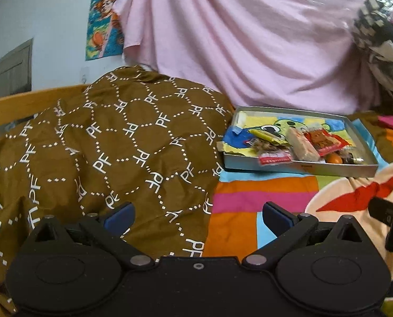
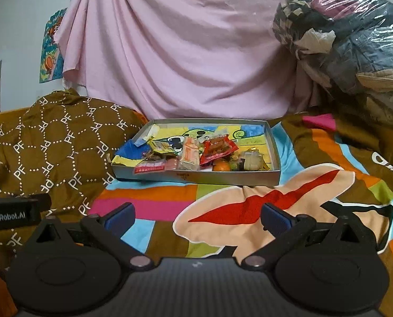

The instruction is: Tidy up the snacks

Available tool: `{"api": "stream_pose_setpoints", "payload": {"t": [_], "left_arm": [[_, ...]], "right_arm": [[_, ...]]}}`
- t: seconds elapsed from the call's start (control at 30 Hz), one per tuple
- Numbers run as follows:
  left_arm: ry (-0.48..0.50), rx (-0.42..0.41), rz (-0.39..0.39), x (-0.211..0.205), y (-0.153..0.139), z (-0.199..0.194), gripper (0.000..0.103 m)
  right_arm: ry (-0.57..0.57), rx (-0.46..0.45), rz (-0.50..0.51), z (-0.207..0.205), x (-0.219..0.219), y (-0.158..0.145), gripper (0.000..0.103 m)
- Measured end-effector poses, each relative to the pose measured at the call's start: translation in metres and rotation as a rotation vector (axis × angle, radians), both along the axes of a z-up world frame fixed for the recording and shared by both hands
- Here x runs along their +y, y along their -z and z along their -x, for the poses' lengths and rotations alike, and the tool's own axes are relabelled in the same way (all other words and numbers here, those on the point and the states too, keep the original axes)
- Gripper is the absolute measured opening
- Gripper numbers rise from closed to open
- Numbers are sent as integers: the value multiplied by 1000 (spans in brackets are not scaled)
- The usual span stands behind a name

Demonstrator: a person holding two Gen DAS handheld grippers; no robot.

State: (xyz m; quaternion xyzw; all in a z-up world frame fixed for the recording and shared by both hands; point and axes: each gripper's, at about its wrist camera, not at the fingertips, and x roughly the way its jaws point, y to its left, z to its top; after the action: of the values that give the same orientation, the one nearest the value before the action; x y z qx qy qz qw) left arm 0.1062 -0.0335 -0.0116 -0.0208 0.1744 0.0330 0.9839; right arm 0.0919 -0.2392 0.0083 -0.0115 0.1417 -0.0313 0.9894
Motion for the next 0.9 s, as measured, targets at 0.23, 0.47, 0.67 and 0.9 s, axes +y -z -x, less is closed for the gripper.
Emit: {"api": "stream_pose_setpoints", "payload": {"t": [0.23, 0.47, 0.67, 0.9], "left_arm": [[37, -14, -2, 4, 1, 8, 102], [49, 3, -7, 13, 9, 18, 102], [27, 14, 14, 19, 12, 15, 102], [30, 16, 8, 18, 13, 15, 102]], "right_arm": [[69, -73, -2, 20, 1, -1, 103], [104, -35, -27, 20, -1, 4, 103], [60, -11, -8, 20, 9, 10, 103], [29, 14, -16, 16, 15, 13, 103]]}}
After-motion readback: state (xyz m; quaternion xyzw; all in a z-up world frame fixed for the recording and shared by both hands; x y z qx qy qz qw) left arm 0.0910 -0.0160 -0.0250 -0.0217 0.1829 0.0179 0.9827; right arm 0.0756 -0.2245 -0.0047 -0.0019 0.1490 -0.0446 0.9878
